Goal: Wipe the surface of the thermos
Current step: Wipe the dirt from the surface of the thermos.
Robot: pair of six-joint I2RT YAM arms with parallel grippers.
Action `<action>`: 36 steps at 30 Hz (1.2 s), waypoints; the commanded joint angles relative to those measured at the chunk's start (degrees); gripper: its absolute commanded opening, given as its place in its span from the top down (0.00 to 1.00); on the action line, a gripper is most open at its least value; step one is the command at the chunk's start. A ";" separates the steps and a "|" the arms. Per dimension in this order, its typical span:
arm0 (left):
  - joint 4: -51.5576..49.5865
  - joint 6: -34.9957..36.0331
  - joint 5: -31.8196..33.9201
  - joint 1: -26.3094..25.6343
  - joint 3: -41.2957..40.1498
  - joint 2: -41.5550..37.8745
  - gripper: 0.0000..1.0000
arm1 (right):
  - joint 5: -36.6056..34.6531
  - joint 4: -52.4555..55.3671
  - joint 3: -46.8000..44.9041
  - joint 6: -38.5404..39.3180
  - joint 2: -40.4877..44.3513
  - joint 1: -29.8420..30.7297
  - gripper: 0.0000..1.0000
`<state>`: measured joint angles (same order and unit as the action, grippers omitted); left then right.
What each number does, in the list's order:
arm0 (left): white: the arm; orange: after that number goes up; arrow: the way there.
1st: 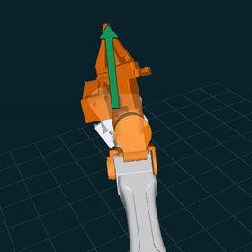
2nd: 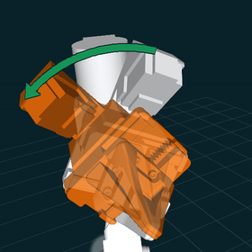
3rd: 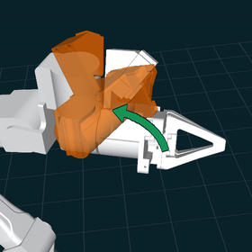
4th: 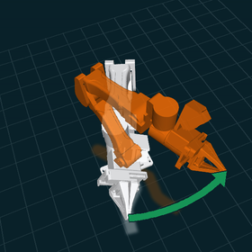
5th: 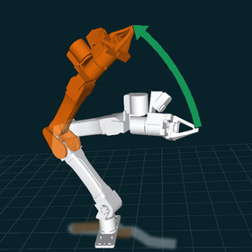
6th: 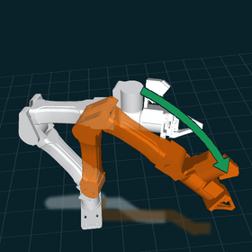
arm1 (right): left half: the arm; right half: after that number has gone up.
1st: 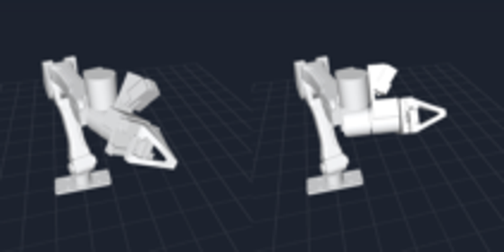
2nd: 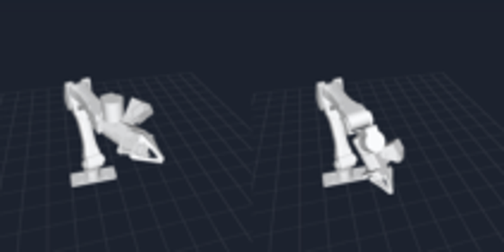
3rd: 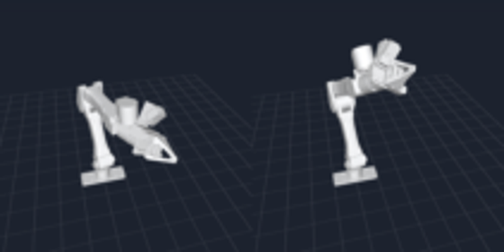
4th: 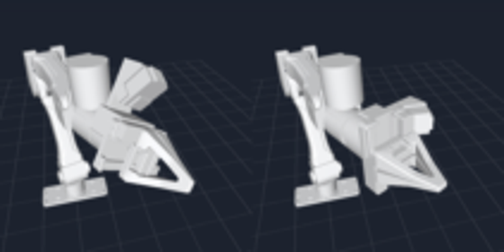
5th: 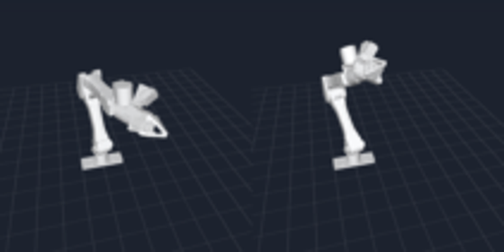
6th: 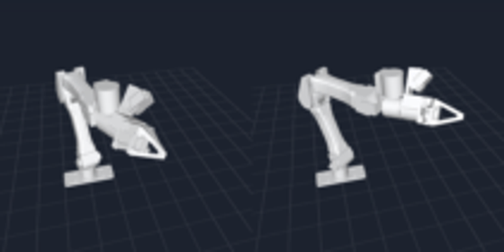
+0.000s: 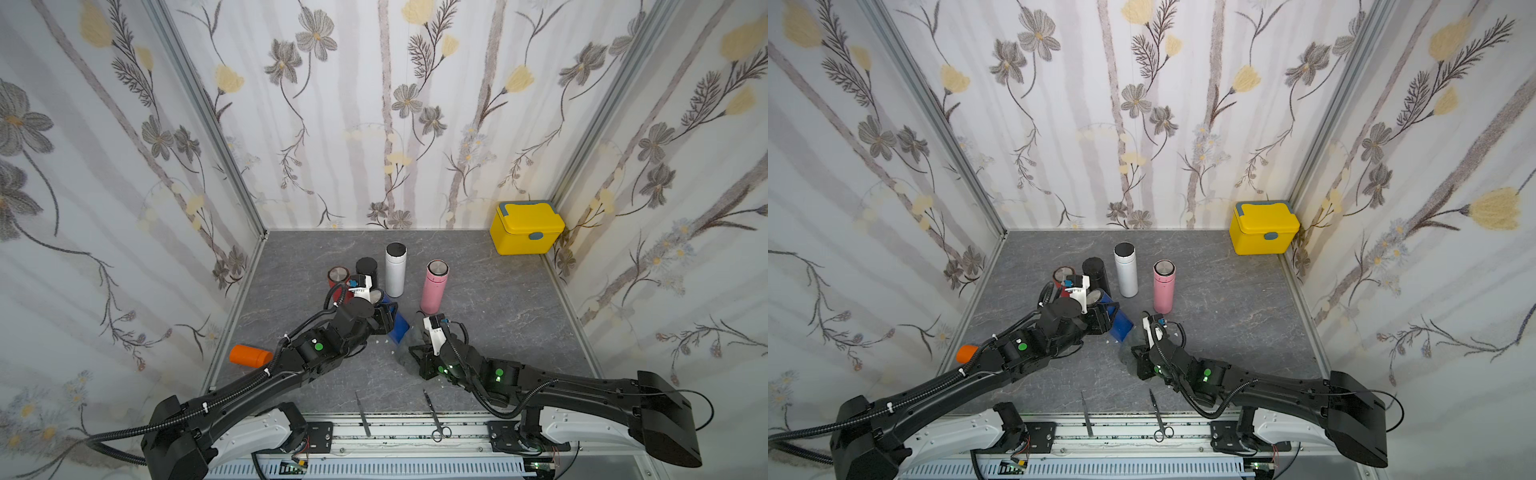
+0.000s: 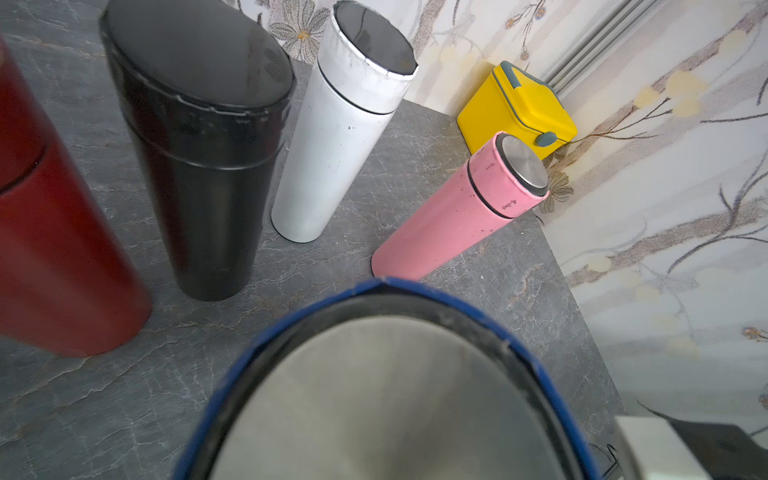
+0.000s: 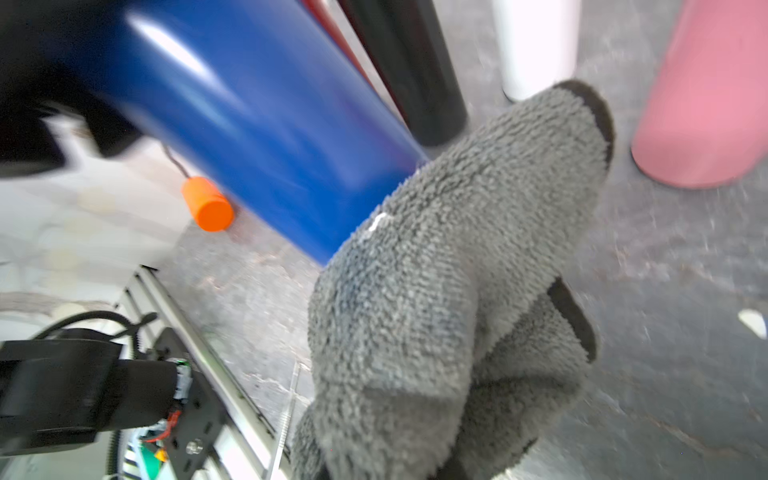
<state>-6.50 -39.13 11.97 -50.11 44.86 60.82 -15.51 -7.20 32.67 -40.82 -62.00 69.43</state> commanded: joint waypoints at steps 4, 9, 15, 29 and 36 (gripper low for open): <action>5.18 -2.94 -0.30 0.08 1.72 1.19 1.00 | -3.10 -9.15 5.95 6.60 -1.31 3.08 1.00; 5.14 -3.33 -0.34 0.06 1.72 0.65 1.00 | -8.94 -7.85 6.95 2.70 -9.25 2.67 1.00; 4.40 -2.88 0.07 0.00 1.72 -0.47 1.00 | -14.27 -2.32 0.48 -8.23 -12.77 1.23 1.00; 6.10 2.44 -2.56 0.08 -0.38 -1.48 1.00 | -8.67 -5.42 10.13 7.06 -5.29 3.92 1.00; 6.63 9.43 -2.88 0.02 -2.35 -6.01 1.00 | 3.48 -3.19 2.37 -2.69 -7.66 -3.43 1.00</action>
<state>-4.71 -33.61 11.53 -49.91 42.35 55.90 -17.02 -11.84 39.33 -38.65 -69.76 67.66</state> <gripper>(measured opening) 0.603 0.106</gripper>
